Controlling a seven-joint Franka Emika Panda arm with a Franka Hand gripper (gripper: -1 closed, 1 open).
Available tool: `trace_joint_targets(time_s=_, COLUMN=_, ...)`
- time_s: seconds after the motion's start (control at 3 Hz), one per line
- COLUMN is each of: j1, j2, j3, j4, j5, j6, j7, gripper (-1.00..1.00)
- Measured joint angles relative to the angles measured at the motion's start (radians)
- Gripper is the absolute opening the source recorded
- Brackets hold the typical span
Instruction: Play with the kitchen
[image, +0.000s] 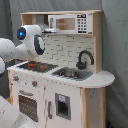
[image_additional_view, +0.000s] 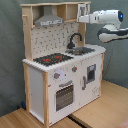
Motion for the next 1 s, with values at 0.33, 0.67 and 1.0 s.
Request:
trace_joint_targets(time_s=0.33, j1=0.032, j2=-0.010, j3=0.000, j4=0.000, j5=0.000, j6=-0.003, j7=-0.007, gripper=1.00)
trace_joint_targets(time_s=0.67, j1=0.115, j2=-0.050, j3=-0.020, j4=0.014, j5=0.001, j6=0.033, j7=0.006, gripper=1.00)
trace_joint_targets(time_s=1.0, j1=0.111, j2=-0.053, j3=-0.015, j4=0.013, j5=0.001, j6=0.108, j7=0.077, gripper=1.00)
